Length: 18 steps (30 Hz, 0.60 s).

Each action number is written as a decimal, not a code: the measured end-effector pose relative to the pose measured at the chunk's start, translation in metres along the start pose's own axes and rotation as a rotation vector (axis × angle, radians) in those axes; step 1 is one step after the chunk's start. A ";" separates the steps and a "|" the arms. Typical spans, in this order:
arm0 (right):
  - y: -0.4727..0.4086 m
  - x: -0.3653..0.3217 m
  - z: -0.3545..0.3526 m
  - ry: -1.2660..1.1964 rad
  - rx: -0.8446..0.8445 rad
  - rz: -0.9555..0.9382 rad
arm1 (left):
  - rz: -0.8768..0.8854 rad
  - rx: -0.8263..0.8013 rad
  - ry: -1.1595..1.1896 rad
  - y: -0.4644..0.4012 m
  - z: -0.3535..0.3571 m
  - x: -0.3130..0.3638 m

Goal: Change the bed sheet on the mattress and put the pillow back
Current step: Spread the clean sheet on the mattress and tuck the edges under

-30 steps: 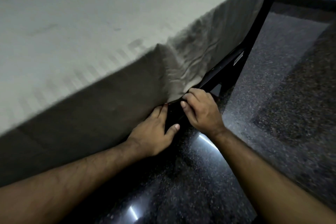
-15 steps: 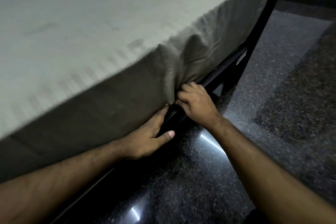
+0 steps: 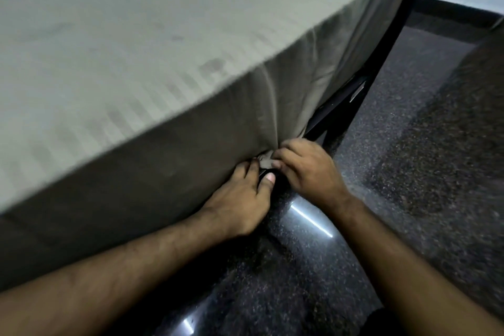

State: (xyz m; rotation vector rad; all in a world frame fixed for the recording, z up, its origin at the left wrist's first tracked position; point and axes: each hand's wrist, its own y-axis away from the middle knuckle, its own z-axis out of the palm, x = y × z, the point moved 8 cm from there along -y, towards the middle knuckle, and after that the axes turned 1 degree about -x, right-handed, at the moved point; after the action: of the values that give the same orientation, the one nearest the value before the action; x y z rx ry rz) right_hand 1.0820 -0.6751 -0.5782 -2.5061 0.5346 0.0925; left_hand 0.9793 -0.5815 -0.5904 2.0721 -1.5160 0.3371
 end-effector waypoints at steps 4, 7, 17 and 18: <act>0.001 -0.010 0.008 -0.002 -0.092 0.108 | 0.090 0.012 -0.085 -0.005 0.001 0.000; -0.010 -0.015 0.026 0.103 -0.160 0.240 | 0.081 0.043 -0.118 -0.004 0.003 0.000; -0.029 -0.014 0.053 0.151 -0.241 0.417 | 0.114 0.184 -0.056 -0.004 -0.016 0.000; -0.029 -0.012 0.048 0.131 -0.232 0.364 | 0.100 0.175 -0.028 -0.015 -0.012 0.000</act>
State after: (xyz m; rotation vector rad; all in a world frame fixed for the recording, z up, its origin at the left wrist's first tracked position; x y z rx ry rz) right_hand 1.0843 -0.6227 -0.6009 -2.6200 1.0864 0.1359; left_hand 0.9947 -0.5715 -0.5842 2.1462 -1.6632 0.4965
